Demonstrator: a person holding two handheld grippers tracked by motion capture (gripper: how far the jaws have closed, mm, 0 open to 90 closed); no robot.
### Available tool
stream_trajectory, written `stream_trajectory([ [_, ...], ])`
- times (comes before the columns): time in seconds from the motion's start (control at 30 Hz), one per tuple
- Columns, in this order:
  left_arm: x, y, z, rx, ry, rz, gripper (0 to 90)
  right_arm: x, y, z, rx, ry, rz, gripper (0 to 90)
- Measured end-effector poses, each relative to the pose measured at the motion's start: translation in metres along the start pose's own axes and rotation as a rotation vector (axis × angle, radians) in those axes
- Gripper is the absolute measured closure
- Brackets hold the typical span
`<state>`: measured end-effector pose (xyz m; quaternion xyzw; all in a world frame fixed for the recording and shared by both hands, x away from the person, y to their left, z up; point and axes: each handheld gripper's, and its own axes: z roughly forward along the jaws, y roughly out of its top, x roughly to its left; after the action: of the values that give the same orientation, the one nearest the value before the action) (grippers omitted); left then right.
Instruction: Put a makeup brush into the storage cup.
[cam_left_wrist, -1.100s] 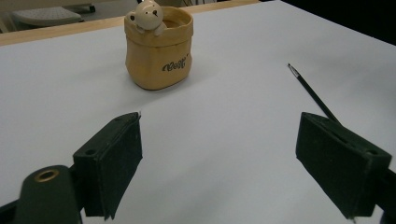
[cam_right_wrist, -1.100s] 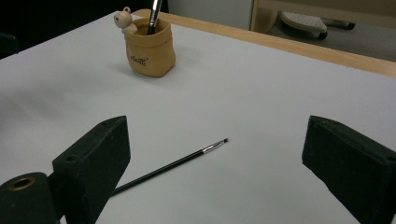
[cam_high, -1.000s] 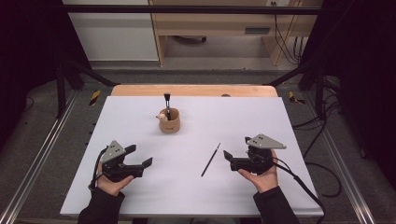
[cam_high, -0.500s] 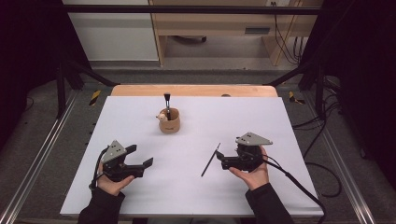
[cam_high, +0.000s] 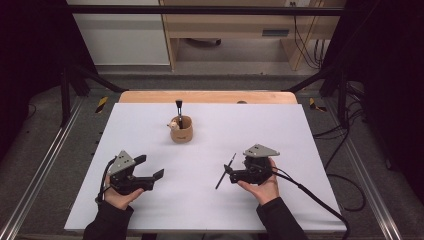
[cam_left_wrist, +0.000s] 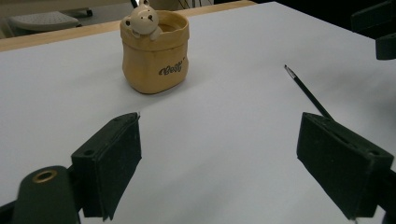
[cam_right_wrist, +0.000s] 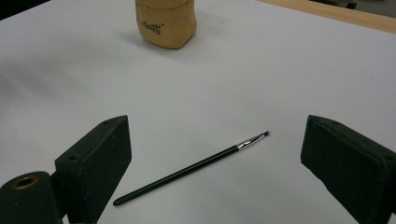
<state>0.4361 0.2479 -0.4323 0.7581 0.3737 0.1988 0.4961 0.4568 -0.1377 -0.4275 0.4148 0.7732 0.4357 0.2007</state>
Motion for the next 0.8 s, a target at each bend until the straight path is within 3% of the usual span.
stream_trajectory([
  [0.23, 0.0, 0.0, -0.001, -0.004, -0.001, -0.001, 13.3, 0.0, -0.002, 0.007, 0.008, -0.002, 0.018, 9.6],
  [0.8, -0.001, 0.001, 0.0, -0.005, -0.009, 0.003, 13.5, 0.004, -0.007, 0.02, 0.048, -0.008, 0.01, 11.7],
])
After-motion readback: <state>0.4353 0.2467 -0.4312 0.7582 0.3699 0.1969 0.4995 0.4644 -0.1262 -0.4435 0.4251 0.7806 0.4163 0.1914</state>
